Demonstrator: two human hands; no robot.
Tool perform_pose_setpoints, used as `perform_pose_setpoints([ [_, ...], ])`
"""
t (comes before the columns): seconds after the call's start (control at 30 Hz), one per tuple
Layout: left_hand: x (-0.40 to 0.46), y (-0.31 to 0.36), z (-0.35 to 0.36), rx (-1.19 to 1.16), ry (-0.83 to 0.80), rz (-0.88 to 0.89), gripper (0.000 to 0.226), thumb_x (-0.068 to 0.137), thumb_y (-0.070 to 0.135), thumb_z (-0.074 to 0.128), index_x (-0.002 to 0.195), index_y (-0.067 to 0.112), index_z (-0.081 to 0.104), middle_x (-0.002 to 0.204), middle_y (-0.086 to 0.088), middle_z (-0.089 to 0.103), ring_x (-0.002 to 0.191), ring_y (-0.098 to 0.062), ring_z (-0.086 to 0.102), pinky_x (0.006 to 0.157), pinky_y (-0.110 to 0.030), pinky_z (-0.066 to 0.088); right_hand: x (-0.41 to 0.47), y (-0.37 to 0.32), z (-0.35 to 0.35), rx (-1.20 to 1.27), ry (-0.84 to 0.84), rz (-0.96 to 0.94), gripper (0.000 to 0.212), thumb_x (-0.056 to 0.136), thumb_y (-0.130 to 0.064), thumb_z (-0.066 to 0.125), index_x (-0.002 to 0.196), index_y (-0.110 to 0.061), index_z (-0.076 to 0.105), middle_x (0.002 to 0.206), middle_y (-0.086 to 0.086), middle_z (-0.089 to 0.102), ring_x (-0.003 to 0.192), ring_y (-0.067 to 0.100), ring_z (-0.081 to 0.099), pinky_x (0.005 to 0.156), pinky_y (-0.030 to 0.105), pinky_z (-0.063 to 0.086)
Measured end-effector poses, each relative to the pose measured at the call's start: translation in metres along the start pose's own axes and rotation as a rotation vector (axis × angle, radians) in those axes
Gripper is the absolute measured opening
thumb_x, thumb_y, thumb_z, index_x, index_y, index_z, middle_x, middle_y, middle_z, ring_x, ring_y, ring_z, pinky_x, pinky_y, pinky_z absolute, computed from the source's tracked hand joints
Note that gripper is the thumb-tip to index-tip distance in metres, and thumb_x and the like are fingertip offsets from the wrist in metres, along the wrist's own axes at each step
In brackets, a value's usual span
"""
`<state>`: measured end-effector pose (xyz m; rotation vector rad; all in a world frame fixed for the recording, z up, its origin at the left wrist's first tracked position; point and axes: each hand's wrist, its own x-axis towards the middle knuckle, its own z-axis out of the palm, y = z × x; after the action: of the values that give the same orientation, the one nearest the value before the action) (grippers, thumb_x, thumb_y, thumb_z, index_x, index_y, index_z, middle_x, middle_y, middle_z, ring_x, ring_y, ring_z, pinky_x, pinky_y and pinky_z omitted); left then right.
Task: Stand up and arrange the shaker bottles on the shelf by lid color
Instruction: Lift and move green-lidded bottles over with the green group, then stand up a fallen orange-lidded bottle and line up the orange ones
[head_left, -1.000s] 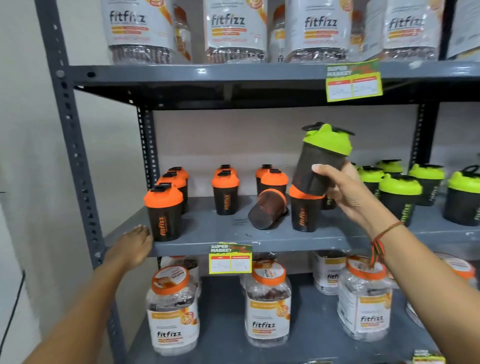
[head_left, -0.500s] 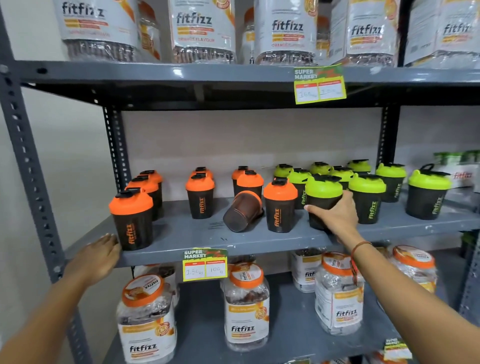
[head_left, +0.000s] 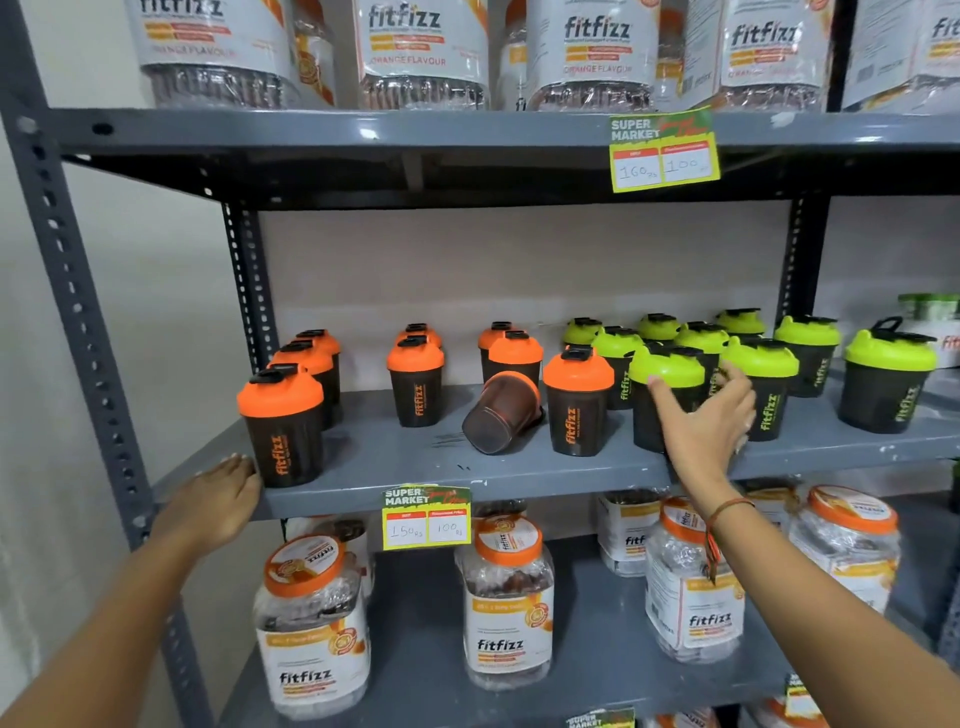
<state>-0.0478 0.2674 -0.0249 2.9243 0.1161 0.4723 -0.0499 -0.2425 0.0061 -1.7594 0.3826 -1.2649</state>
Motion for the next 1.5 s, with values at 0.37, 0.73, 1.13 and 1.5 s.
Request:
perform_pose_setpoints([
  [0.37,-0.008,0.007,-0.008,-0.01,-0.001,-0.023,0.051,0.1,0.032,0.02,0.145,0.01,0.032,0.154,-0.014,0.028,0.144,-0.025,0.025,0.117,-0.039,0.021,-0.065,-0.13,0.057,0.103,-0.516,-0.405,0.053,0.08,-0.033,0.073,0.128,-0.016,0.056,0.13,0.006,0.053,0.124,0.021,0.047,0.106,0.035,0.036],
  [0.73,-0.006,0.004,-0.003,0.011,0.033,0.0,0.053,0.1,0.034,0.02,0.144,0.009,0.033,0.153,-0.015,0.031,0.142,-0.026,0.029,0.116,-0.04,0.022,-0.076,-0.11,0.129,-0.392,-0.885,-0.141,0.075,0.086,-0.04,0.064,0.15,-0.019,0.031,0.162,0.011,0.014,0.151,0.04,0.003,0.116,0.058,0.025],
  [1.13,-0.002,0.001,0.002,0.005,0.025,-0.006,0.053,0.1,0.035,0.019,0.146,0.01,0.028,0.155,-0.014,0.028,0.143,-0.025,0.025,0.118,-0.042,0.018,-0.076,-0.115,0.129,-0.373,-1.017,-0.107,0.11,0.07,-0.064,0.074,0.153,-0.013,0.022,0.149,0.018,0.037,0.136,0.041,0.041,0.104,0.047,0.043],
  [1.5,-0.002,0.002,0.003,0.015,0.029,-0.021,0.054,0.1,0.035,0.019,0.147,0.011,0.027,0.155,-0.012,0.027,0.144,-0.024,0.025,0.118,-0.041,0.018,-0.081,-0.101,0.122,0.549,-1.118,0.381,0.078,0.052,-0.055,0.089,0.115,-0.016,0.065,0.114,0.015,0.072,0.102,0.026,0.069,0.088,0.038,0.056],
])
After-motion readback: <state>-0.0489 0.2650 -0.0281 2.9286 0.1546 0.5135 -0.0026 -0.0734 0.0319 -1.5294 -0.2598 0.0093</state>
